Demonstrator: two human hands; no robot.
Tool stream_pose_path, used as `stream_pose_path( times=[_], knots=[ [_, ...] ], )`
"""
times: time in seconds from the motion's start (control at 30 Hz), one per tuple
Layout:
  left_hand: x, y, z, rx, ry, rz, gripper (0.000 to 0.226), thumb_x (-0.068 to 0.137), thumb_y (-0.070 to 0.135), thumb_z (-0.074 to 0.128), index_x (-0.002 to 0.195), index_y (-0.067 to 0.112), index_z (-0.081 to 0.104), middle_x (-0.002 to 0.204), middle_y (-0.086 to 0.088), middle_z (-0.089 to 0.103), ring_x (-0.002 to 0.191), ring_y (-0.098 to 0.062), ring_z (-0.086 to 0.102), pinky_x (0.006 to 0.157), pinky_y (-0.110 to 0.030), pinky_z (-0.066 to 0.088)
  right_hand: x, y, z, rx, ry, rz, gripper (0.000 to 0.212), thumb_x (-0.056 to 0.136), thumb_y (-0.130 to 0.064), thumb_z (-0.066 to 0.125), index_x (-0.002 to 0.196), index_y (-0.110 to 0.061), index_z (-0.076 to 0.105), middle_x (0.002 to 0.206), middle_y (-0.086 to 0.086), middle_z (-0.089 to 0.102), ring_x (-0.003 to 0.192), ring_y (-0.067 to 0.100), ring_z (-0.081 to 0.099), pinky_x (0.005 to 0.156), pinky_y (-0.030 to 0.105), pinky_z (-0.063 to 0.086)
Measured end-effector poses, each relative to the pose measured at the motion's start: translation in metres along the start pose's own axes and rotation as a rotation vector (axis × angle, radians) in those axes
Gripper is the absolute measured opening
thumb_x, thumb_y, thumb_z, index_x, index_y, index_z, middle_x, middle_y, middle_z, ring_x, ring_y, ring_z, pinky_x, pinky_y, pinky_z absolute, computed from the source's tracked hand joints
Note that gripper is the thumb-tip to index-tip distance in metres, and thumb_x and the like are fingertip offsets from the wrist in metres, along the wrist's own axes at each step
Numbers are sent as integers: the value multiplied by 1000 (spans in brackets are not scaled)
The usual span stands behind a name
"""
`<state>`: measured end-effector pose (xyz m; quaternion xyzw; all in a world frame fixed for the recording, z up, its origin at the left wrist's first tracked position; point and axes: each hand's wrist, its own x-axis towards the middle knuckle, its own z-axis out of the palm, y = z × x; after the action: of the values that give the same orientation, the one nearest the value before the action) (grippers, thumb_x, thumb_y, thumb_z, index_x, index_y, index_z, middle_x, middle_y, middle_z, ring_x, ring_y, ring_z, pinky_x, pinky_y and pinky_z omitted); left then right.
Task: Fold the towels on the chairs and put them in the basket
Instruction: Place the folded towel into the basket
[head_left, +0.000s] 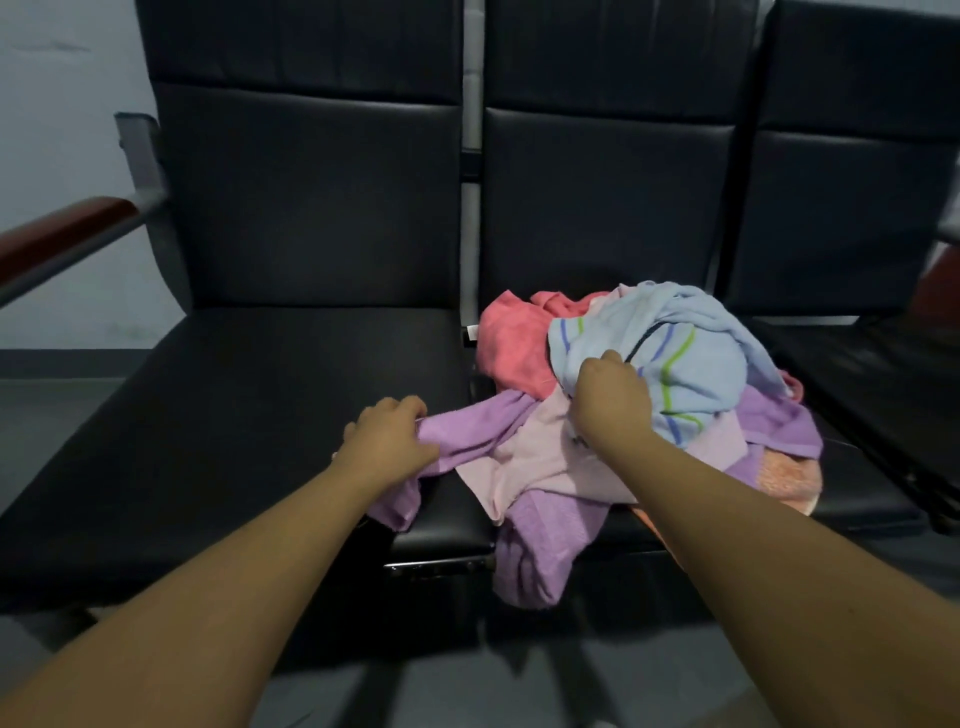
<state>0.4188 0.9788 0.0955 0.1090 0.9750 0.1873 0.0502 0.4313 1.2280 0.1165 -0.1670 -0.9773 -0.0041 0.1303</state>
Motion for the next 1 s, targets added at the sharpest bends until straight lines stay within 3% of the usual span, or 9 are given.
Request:
stream_pose_path(
  times=[0.13,0.27,0.33,0.5,0.6,0.7,0.83,0.93,1.0],
  knots=[
    [-1,26,-4,-514,147,-5,24,96,35,59,101,14,70,103,-5,70,99,-24,65,88,-34,50,-5,-14,-26,452,101,-78,15,91,-11,54,80,-3,59,90,18,62,83,32,60,73,37,44],
    [-8,51,-16,-1432,-227,-236,58,96,59,51,107,6,72,102,-13,75,84,-25,70,86,-39,55,-33,-48,-59,1127,-238,-169,13,88,-10,68,76,-10,67,67,2,60,67,14,54,67,30,47],
    [-13,54,-21,-1662,-304,-226,48,100,46,53,112,4,72,104,-19,74,87,-26,73,81,-38,59,-46,-59,-63,1296,-425,-129,9,88,-9,71,79,-11,69,68,3,60,65,15,55,61,28,46],
    [-24,45,-37,-1476,31,-198,21,90,-7,52,96,5,67,86,-16,68,68,-21,68,66,-29,58,-49,-52,-58,1358,-670,141,23,85,-30,76,82,-9,67,72,8,62,66,20,58,72,33,50],
    [-36,34,-52,-1571,-101,-165,19,81,-5,47,85,9,59,76,-12,61,68,-23,61,67,-30,52,-37,-42,-45,1479,-725,479,46,80,-51,77,92,-9,64,78,8,58,78,25,57,91,44,54],
    [-51,18,-63,-1508,-361,-127,22,77,-2,43,89,9,58,79,-12,56,69,-23,58,68,-30,50,-27,-42,-34,1670,-603,600,38,88,-38,71,106,-7,60,108,17,68,87,24,64,90,42,57],
    [-62,0,-56,-1275,-411,-244,30,92,24,58,113,5,65,89,-14,66,75,-23,63,73,-31,52,-21,-54,-38,1529,-405,426,36,77,-18,75,108,-3,62,110,19,72,85,29,71,82,48,59],
    [-55,-7,-49,-1210,-116,-312,80,77,60,73,136,10,53,121,-17,65,97,-22,64,84,-32,50,-39,-73,-57,1512,-570,137,29,78,-12,79,106,-5,71,98,15,75,95,31,72,86,47,59],
    [-55,-5,-53,-1290,-165,-255,85,74,72,65,130,9,63,126,-23,65,102,-26,68,86,-35,53,-54,-87,-66,1453,-741,-20,19,83,-4,74,102,-1,72,98,17,75,97,30,72,84,41,60]
  ],
)
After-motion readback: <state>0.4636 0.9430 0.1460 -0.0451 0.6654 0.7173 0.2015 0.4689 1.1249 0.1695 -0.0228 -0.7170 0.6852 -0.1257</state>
